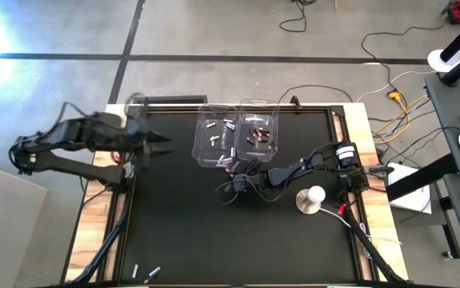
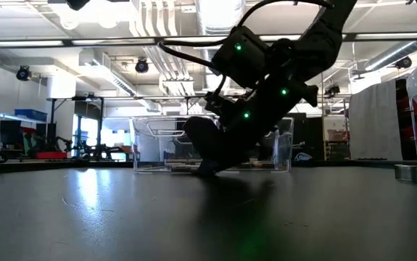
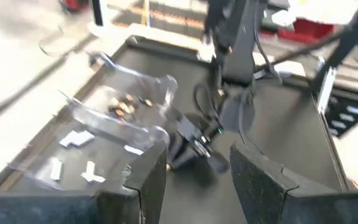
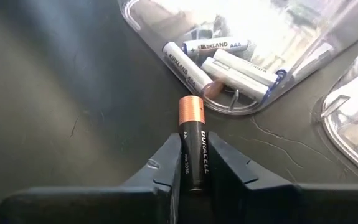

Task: Sort batteries
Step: Put the black battery into the right transparent bin

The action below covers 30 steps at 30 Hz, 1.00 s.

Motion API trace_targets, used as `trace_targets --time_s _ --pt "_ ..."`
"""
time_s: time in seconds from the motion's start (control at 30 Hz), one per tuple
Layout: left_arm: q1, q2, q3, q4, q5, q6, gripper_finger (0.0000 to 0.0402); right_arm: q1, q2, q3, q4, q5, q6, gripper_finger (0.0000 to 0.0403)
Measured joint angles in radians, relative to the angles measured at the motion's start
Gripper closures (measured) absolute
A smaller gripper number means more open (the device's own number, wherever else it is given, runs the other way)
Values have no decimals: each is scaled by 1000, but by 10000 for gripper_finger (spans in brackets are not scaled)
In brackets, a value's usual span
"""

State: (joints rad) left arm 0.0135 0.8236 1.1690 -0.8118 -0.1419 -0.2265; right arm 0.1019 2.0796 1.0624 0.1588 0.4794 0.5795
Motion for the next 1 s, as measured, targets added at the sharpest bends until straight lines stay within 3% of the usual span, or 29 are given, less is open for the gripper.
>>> trace_targets --time_s 0.23,0.43,0.57,0.77,1.0 --pt "0 -82 55 -54 -86 8 246 1 -35 123 -289 -86 -8 342" --pt "0 -120 51 -50 -88 -9 246 9 -129 295 -783 -291 -27 349" --pt "0 -129 34 -50 -101 6 246 8 -221 427 -981 -340 -99 354" --pt "0 -131 -5 -42 -186 19 246 -46 -333 550 -1074 -333 -121 350" --pt "0 -131 -35 -34 -188 10 246 -218 -369 615 -1160 -322 -183 355"
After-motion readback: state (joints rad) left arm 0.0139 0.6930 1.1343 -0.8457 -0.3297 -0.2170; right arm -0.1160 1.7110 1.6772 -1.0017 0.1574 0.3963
